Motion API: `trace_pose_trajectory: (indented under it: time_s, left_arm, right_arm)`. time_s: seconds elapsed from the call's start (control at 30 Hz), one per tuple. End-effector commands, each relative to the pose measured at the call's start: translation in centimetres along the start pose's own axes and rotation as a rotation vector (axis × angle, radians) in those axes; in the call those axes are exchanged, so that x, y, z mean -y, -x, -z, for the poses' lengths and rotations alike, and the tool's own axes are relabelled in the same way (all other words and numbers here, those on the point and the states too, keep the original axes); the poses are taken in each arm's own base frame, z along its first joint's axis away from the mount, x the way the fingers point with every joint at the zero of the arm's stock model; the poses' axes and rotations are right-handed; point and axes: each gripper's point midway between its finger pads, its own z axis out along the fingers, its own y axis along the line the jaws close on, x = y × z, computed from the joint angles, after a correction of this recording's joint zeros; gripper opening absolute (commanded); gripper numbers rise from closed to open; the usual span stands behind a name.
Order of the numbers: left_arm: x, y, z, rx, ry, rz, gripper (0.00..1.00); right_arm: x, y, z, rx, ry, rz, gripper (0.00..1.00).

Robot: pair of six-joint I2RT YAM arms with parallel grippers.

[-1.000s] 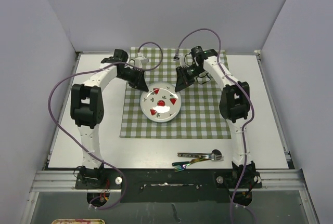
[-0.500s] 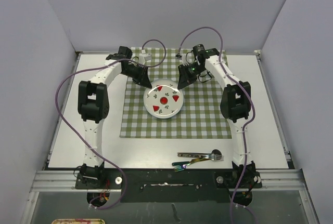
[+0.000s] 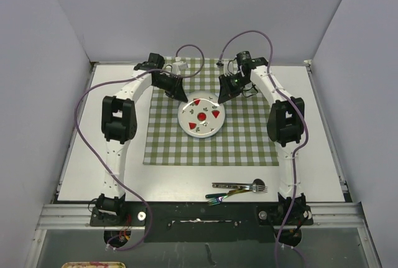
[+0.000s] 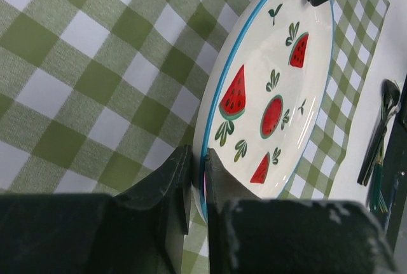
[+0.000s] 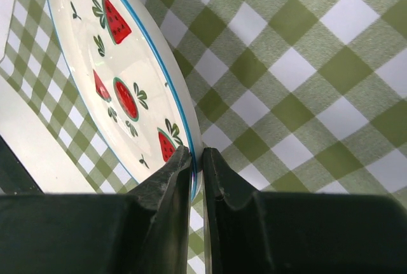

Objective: Set the dinner table for one person
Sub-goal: Place the plate on the napkin.

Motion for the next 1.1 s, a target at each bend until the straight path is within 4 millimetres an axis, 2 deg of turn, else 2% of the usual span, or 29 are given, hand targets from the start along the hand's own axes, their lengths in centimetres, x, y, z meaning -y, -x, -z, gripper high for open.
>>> trace_pose_trajectory:
  time_s: [0.0,0.43,0.8,1.07]
  left_arm:
    - [-0.4,2.2,0.6,0.038,0.002,-0.019,0.0]
    - [-2.0,2.0,-0.5,0.017,0.017,-0.01,0.0]
    - [-2.6,0.2,-1.8,-0.046,0.022,-0.005,0.0]
    - [-2.9,-0.1,-2.2,-0.057,0.034,-0.017,0.0]
  right_arm:
    - [-0.4,2.0,4.5,0.087,-0.07,0.013,0.0]
    - [2.1,2.0,4.1,0.061,-0.141,0.006,0.0]
    - [3.8,1.6,3.4,0.018,-0.193,0.004,0.0]
    - [4.5,1.6,3.0,0.012,-0.21,0.01,0.0]
